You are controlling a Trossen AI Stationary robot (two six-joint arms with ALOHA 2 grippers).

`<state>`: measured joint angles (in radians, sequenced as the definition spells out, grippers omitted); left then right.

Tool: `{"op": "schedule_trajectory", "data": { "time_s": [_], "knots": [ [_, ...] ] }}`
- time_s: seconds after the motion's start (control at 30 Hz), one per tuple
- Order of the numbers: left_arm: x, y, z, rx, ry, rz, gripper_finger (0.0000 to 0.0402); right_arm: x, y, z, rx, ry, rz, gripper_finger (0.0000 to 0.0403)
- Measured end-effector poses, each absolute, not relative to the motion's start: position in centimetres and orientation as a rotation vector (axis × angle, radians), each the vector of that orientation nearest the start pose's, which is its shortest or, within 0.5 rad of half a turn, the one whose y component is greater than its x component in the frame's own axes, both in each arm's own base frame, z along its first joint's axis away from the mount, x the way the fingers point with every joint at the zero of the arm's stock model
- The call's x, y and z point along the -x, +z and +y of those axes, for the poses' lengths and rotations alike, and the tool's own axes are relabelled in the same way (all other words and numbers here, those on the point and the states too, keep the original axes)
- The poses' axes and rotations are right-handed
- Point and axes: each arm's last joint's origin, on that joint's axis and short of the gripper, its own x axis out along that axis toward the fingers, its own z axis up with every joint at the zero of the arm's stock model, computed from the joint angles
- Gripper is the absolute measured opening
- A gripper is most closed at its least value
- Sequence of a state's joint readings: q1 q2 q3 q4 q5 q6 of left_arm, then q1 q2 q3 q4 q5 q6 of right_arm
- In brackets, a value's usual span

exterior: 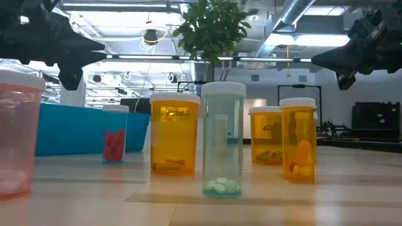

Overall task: Pick and place medicine bottles into bin by pill shape (circle, oval)
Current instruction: Put the blue pill bottle into the blue bin

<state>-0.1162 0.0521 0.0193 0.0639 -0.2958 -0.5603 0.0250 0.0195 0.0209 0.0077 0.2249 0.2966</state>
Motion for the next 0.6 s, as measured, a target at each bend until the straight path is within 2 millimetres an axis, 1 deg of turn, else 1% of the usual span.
{"op": "schedule_trajectory", "data": {
  "time_s": [0.13,0.2,0.37,0.5,0.6],
  "knots": [
    [-9.89,17.14,-0.31,0.761,0.161,-0.089,0.0081,-9.71,16.98,-0.40,-0.297,-0.197,-0.038,0.0021],
    [-9.90,17.10,-0.31,0.818,0.161,-0.090,0.0081,-9.71,16.98,-0.40,-0.297,-0.197,-0.038,0.0021],
    [-9.89,17.17,-0.27,0.836,0.170,-0.105,0.0081,-9.71,17.00,-0.41,-0.297,-0.197,-0.039,0.0021],
    [-9.85,17.09,-0.10,0.790,0.235,-0.119,0.0081,-9.71,16.99,-0.40,-0.297,-0.197,-0.039,0.0021],
    [-9.77,17.23,0.14,0.834,0.306,-0.173,0.0081,-9.71,16.99,-0.41,-0.297,-0.198,-0.039,0.0021]
  ]
}}
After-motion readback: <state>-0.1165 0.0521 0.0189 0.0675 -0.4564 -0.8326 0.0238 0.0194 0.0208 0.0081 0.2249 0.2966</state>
